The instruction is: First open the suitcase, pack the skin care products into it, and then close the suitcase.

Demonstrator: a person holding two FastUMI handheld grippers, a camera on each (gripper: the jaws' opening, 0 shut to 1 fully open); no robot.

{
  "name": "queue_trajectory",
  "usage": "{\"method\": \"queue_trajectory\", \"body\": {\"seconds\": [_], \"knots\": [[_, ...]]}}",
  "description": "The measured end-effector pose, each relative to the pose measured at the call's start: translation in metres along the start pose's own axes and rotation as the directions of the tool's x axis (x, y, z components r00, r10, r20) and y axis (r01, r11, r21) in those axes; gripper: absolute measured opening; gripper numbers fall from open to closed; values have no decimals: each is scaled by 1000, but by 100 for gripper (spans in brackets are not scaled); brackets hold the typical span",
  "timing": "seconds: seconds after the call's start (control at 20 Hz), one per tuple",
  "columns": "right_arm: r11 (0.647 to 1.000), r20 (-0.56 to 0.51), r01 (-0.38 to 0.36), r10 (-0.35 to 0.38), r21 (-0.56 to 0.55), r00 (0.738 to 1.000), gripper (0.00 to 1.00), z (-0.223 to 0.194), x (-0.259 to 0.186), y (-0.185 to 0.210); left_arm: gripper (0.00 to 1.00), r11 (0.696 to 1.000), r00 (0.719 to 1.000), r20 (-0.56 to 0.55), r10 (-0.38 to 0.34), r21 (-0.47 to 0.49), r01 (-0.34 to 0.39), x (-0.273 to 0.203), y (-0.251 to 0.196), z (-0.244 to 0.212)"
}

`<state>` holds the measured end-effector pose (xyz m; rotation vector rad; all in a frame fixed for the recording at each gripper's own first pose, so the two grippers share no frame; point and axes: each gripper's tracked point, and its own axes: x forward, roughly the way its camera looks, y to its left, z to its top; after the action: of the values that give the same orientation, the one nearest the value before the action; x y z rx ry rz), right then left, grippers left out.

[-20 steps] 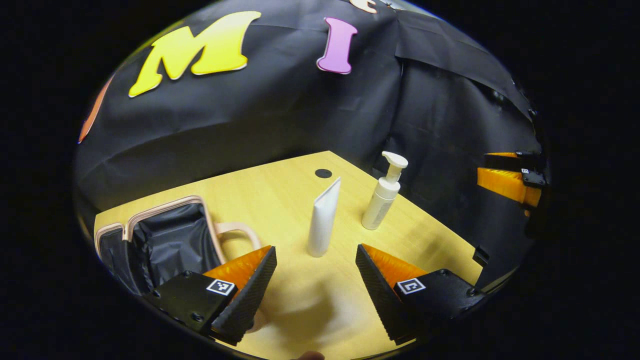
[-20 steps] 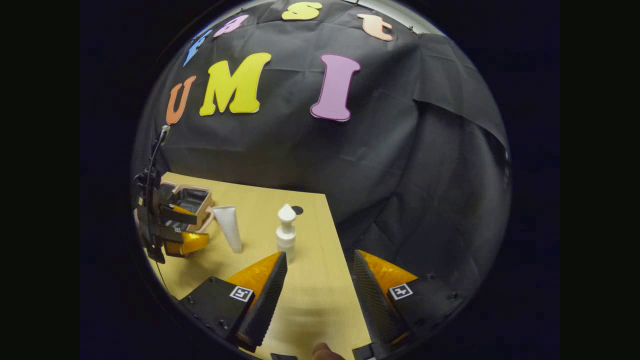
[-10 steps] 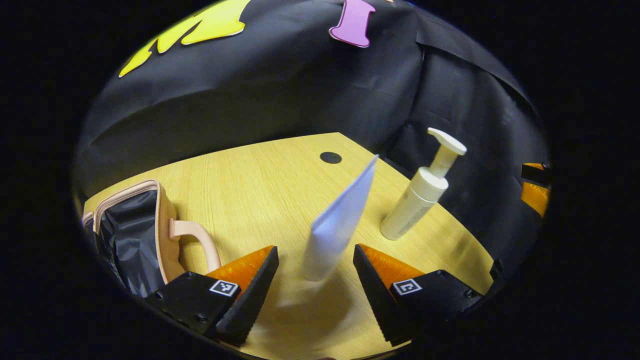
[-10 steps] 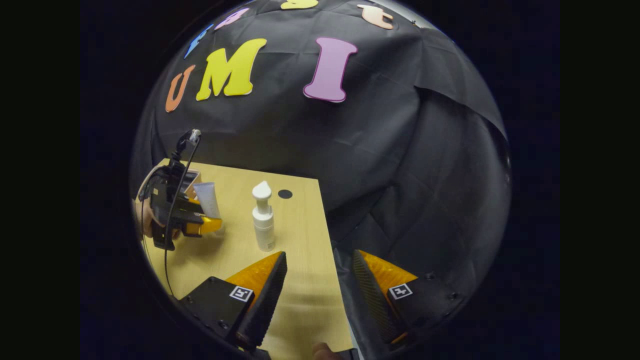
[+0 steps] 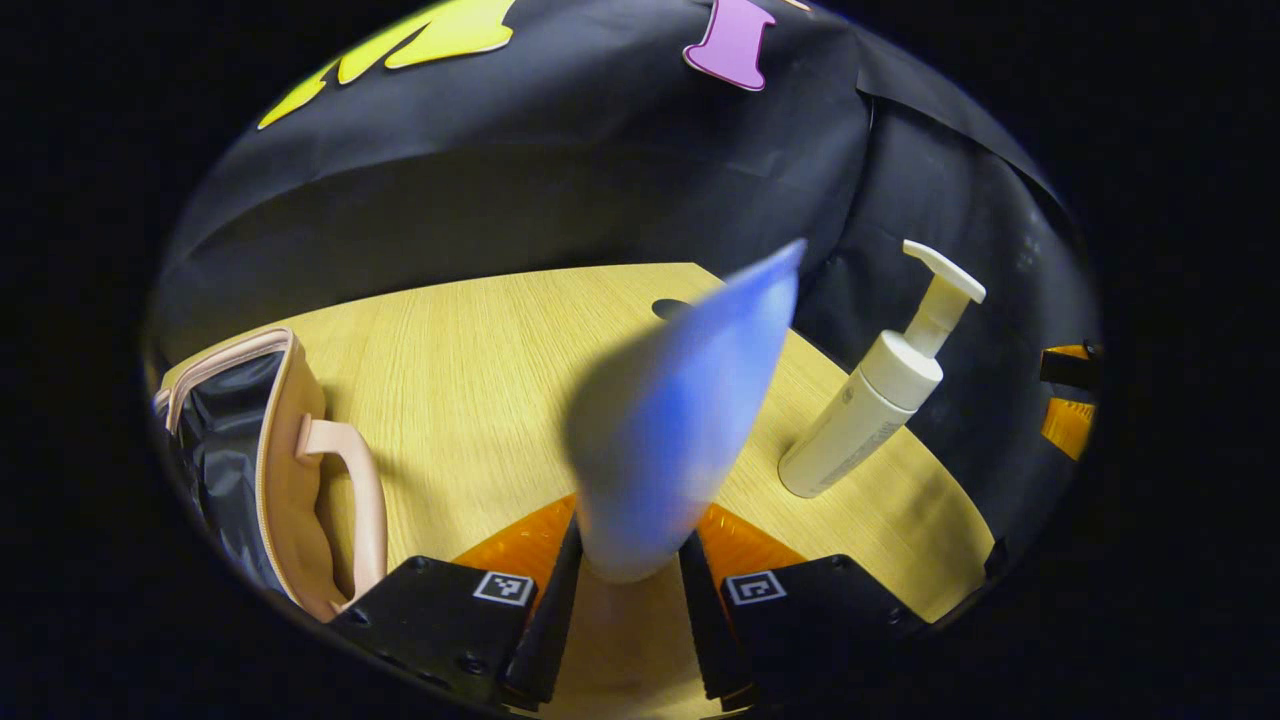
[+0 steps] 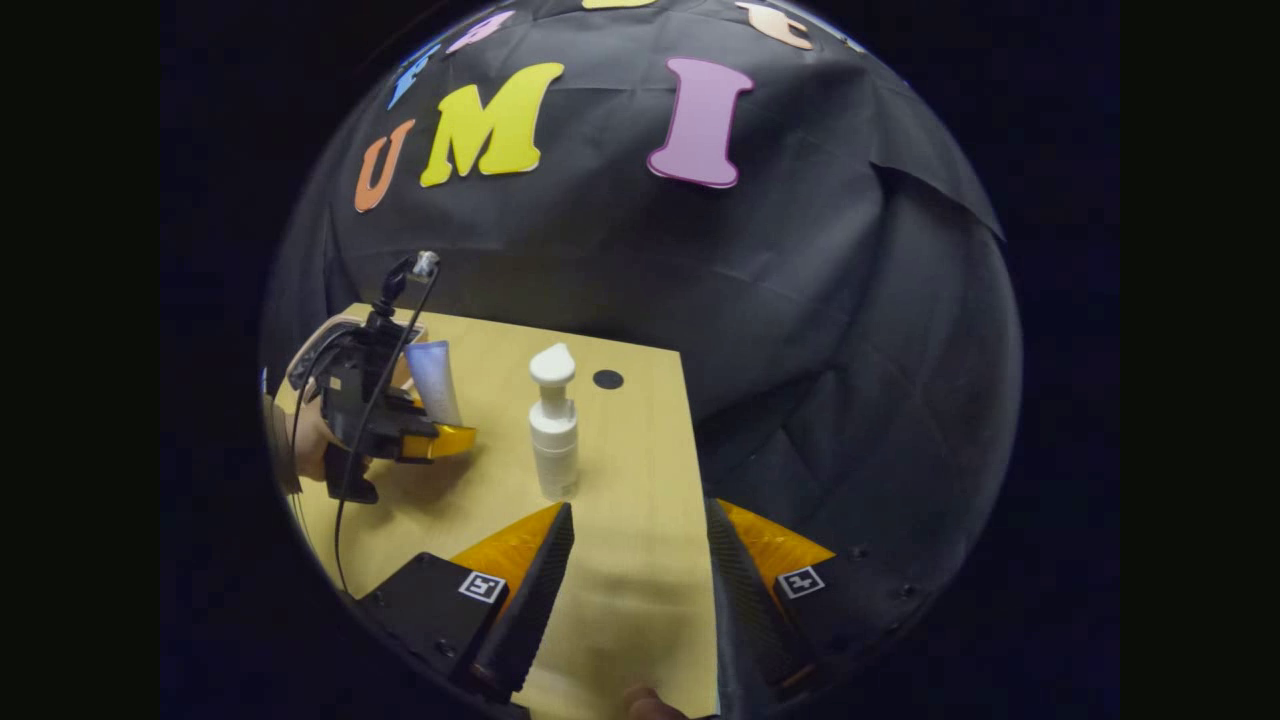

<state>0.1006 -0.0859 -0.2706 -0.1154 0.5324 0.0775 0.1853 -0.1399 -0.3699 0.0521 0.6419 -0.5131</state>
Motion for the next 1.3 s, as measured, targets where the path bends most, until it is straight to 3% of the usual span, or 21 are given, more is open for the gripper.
{"method": "queue_trajectory", "body": {"seconds": [0.05,0.1,0.15,0.6,1.05,1.3], "knots": [[1000,-5,-12,12,-2,1000,79,-1,4,4,60,1000,1000,2,-5,-9,5,-2,-3,0],[1000,-9,-26,26,0,1000,80,-2,8,7,50,1000,1000,7,-2,-13,3,-6,-4,1],[999,-11,-37,37,1,999,80,-1,10,12,48,1000,1000,10,-10,-10,10,-8,-7,0],[989,35,-150,150,-4,988,80,16,63,61,44,1000,1000,27,4,28,-5,-73,-18,5],[996,35,-78,76,44,996,80,15,138,73,44,992,992,29,120,-40,-118,-181,7,-7],[994,10,-32,31,105,999,54,12,146,77,44,977,979,12,204,-72,-203,-233,51,-23]]}}
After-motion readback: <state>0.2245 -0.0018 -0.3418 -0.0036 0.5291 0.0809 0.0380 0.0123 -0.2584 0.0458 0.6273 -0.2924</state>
